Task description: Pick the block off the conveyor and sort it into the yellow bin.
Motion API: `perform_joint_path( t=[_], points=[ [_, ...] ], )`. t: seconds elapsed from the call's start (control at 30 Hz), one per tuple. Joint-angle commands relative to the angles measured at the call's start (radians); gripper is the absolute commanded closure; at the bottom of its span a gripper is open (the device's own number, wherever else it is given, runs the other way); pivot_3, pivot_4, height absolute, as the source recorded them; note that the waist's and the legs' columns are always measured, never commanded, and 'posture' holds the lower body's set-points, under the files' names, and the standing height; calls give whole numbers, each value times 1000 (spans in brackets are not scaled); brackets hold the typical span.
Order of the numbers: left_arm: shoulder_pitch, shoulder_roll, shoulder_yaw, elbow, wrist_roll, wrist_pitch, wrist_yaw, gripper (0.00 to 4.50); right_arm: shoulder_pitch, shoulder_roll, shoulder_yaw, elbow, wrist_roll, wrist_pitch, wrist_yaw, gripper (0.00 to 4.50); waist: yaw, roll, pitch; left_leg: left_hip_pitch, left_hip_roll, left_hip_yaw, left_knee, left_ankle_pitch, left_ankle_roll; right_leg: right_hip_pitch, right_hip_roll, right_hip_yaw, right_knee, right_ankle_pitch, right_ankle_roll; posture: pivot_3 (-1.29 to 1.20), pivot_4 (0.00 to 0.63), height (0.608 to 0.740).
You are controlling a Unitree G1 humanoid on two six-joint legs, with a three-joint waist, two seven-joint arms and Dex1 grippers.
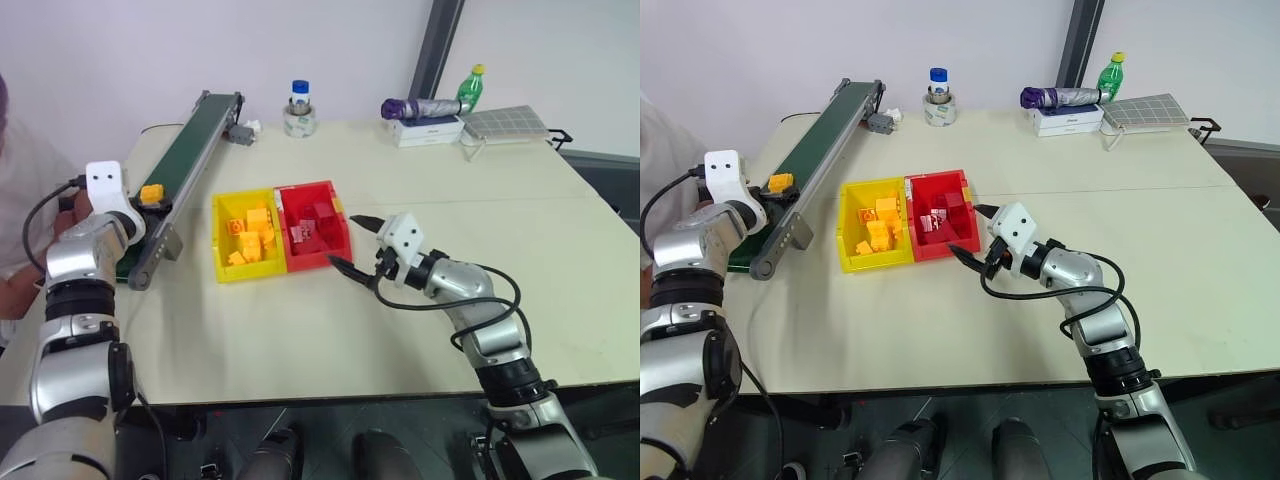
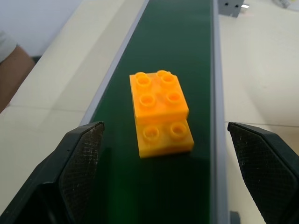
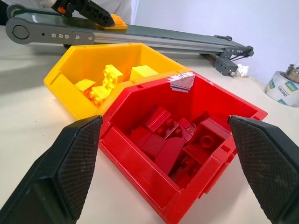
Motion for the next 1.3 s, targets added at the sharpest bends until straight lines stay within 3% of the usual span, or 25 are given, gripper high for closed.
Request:
perform_joint_path(
  t=[0.03,0.07,0.17,0.33,0.63,0.8,0.93,1.23,1.3],
  points=[
    [-19,12,2,-34,1,53,7,28,-10,1,-6,-31,3,-12,-5,0,1,0,0,0,0,0,0,0,0,0,0,0,0,0,0,0,150,740],
    [-14,5,15,-35,-10,69,9,28,-11,2,-6,-30,2,-13,-5,0,1,0,0,0,0,0,0,0,0,0,0,0,0,0,0,0,150,740],
    [11,-4,34,-55,-18,88,30,844,-10,1,-7,-30,2,-14,-5,0,2,0,0,0,0,0,1,0,0,0,0,0,0,0,0,0,150,740],
    [26,-8,58,-118,-34,132,49,3229,-9,1,-7,-27,1,-16,-6,0,3,0,0,0,0,0,1,0,0,1,0,0,1,0,0,0,150,740],
    [73,-20,77,-323,-62,137,54,3186,-14,-1,-12,-25,6,-17,-3,0,1,0,0,0,0,0,1,0,-1,0,0,1,1,0,0,0,150,740],
    [137,-79,-17,-537,-83,97,-48,3186,-16,0,-15,-26,12,-18,0,0,6,0,0,0,0,0,1,0,-1,1,0,1,1,0,0,0,150,740],
    [181,-139,-66,-655,-123,179,-78,3186,-13,11,-30,-39,40,-28,6,0,4,0,0,0,0,0,2,0,-1,2,0,1,0,0,0,0,150,740],
    [241,-219,-145,-698,-116,171,-95,3186,1,12,-47,-87,125,10,42,0,2,0,0,1,1,0,1,1,-1,1,0,1,1,0,0,0,150,740],
    [247,-228,-138,-693,-117,162,-95,2097,2,8,-48,-90,129,14,41,0,4,0,0,0,0,0,2,0,-1,1,0,1,1,0,0,0,150,740]
  ],
)
